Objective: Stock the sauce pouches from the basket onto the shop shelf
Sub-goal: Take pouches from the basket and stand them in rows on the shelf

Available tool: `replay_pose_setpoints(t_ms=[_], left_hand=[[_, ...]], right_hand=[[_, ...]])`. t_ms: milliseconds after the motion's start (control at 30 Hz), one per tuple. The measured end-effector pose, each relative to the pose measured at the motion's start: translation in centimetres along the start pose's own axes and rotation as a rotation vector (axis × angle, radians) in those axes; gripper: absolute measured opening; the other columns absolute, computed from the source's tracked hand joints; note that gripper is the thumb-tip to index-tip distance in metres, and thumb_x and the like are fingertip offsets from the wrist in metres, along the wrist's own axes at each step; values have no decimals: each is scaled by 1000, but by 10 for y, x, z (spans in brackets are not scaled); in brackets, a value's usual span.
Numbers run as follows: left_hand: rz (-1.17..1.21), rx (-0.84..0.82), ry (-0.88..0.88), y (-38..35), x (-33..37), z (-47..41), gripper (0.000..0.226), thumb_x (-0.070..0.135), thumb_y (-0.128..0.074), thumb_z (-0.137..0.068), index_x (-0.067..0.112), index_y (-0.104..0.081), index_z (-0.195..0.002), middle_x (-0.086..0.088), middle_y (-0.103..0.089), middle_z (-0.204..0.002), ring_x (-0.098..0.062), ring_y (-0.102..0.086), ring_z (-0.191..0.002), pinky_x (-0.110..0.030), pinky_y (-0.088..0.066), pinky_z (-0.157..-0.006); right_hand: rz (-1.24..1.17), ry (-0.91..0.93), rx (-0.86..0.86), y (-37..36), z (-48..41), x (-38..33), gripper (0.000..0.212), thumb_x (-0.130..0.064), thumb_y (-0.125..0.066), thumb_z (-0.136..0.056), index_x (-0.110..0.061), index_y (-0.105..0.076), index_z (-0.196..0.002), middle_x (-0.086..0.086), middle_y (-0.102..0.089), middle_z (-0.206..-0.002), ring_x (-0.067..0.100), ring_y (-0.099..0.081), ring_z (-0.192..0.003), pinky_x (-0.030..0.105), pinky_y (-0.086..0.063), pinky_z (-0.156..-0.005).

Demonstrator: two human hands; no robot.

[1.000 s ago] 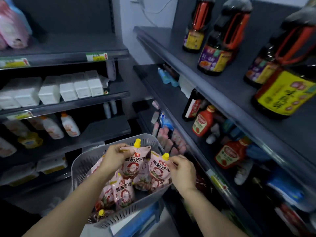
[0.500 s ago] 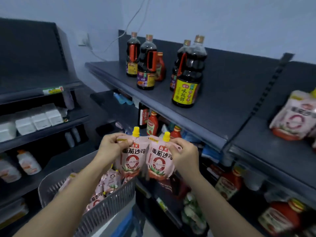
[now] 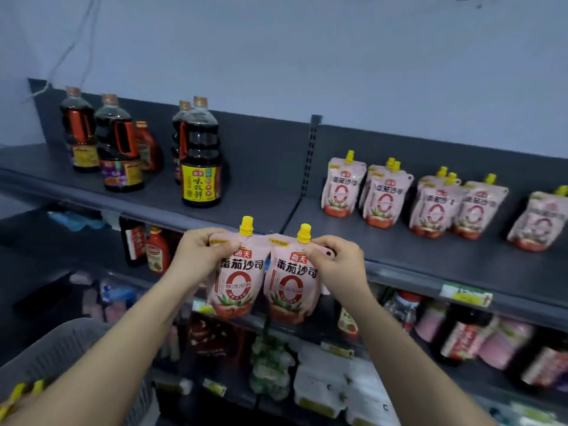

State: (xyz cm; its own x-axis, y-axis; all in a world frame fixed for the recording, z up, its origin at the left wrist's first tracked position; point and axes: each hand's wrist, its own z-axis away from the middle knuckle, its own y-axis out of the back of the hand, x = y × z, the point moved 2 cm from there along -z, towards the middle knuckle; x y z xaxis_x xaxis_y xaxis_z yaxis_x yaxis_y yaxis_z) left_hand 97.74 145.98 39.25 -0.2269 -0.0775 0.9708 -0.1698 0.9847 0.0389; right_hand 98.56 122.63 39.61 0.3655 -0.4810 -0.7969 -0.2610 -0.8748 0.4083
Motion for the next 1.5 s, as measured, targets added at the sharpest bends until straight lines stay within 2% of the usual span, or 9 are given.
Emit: replay_pose_setpoints(t_ms=[167, 333, 500, 767, 867, 967, 1200, 1333, 1500], left_hand=[[46, -137, -20, -68, 23, -1, 18, -3, -67, -82, 14, -72, -75, 2, -72, -62, -7, -66, -57, -21, -53, -54], [129, -239, -9, -144, 47, 1, 9, -4, -65, -82, 3, -70, -87, 1, -72, -61, -9, -66, -54, -19, -51, -46], [162, -307, -24, -226, 66, 3, 10, 0, -67, -83, 9, -71, -83, 1, -73, -64, -9, -68, -56, -18, -50, -45], [240, -368, -20, -352, 89, -1, 13, 0, -66, -83, 13, -69, -80, -2, -75, -73, -18, -72, -73, -30, -58, -66], [206, -391, -26, -390, 95, -5, 10, 3, -65, -84, 13, -68, -82, 0, -75, -71, -13, -72, -68, -25, -56, -57], [204, -412, -1, -425, 96, -13, 7, 6, -66, -84, 13, -68, -87, -1, -76, -74, -16, -73, -70, -31, -53, -61], [192, -438, -19, -495, 93, -43, 11, 5, -65, -86, 15, -68, -82, 2, -74, -68, -11, -70, -63, -24, -53, -53], [236, -440, 18, -529, 87, -72, 9, 0, -63, -86, 8, -67, -88, -3, -74, -72, -14, -71, -64, -23, -55, -51], [228, -445, 65, -567, 72, -112, 10, 0, -66, -84, 9, -69, -82, -13, -75, -83, -32, -71, -82, -45, -57, -80]], right_hand=[[12, -38, 110, 75, 9, 7, 16, -20, -71, -83, -29, -67, -72, -15, -66, -70, 4, -61, -70, 26, -47, -68], [50, -19, 211, 154, 11, 21, 15, -18, -72, -83, -27, -67, -72, -17, -66, -73, 4, -61, -72, 28, -47, -71], [47, -16, 260, 234, 6, 42, 16, -17, -72, -83, -30, -66, -74, -15, -67, -78, 11, -66, -80, 29, -52, -77], [42, 6, 280, 347, -10, 75, 12, -12, -71, -84, -23, -70, -78, -15, -66, -74, -10, -59, -64, 12, -46, -63], [47, -18, 300, 379, -17, 90, 17, -13, -71, -84, -27, -69, -75, -13, -67, -79, -2, -61, -73, 16, -46, -64], [57, -33, 327, 405, -27, 107, 23, -13, -72, -83, -32, -69, -70, -12, -70, -78, 7, -65, -77, 23, -51, -67], [24, -109, 382, 448, -58, 153, 18, -12, -71, -84, -27, -70, -74, -7, -70, -80, -1, -64, -68, 9, -45, -52], [42, -167, 397, 466, -87, 182, 9, -13, -70, -85, -21, -72, -81, -4, -71, -84, 3, -65, -72, 11, -47, -53], [40, -225, 409, 480, -126, 217, 5, -13, -69, -86, -17, -73, -83, -1, -73, -87, 12, -68, -79, 21, -51, -63]])
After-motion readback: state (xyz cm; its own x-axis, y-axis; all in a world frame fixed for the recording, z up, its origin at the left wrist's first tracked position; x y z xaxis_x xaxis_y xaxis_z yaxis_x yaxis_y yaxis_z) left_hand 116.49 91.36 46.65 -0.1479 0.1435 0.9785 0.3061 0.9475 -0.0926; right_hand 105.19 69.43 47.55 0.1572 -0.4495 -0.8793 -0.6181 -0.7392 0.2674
